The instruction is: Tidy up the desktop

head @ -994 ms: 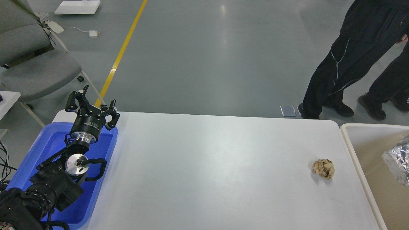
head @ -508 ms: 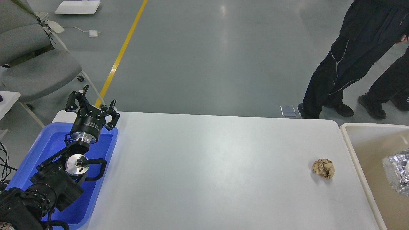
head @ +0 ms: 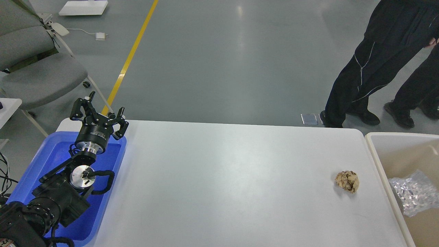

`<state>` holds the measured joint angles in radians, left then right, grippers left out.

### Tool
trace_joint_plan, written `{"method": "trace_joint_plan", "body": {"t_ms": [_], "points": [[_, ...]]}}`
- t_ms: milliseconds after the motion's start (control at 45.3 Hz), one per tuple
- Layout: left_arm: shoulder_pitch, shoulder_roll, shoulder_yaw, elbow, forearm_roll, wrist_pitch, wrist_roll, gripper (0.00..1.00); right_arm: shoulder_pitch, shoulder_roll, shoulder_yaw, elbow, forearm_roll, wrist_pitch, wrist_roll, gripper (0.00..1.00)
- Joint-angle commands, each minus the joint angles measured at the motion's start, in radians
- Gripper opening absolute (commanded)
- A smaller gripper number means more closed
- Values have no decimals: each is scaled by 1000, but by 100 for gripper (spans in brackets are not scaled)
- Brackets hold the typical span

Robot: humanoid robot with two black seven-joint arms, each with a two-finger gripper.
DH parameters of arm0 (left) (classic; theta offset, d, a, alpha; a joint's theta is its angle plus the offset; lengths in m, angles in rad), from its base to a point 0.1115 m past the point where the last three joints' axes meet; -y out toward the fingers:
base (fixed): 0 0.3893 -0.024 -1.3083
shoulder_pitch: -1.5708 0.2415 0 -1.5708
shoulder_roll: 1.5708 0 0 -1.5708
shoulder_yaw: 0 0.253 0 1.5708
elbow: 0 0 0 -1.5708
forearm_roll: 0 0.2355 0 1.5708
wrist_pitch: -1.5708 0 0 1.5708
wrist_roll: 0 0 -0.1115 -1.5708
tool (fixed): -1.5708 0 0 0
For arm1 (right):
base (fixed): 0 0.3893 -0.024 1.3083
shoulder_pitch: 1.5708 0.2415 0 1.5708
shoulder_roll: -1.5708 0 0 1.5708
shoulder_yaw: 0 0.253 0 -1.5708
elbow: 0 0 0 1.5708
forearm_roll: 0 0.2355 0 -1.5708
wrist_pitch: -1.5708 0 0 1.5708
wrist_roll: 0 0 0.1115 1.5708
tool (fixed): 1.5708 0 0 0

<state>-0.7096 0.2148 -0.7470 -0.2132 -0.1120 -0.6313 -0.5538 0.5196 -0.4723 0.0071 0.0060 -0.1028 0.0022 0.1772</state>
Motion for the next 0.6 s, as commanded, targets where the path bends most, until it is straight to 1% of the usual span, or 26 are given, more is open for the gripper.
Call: {"method": "trace_joint_plan", "body": {"t_ms": [0,88,574], "points": [[-1,0,0,0,0,-1,0,100,2,1,2,-4,2,-27,-1,98],[-1,0,0,0,0,-1,0,100,10,0,2,-4,2,-25,-1,99],[-1,0,0,0,0,-1,0,100,39,1,-21,-3,-12,-13,4,99]]}}
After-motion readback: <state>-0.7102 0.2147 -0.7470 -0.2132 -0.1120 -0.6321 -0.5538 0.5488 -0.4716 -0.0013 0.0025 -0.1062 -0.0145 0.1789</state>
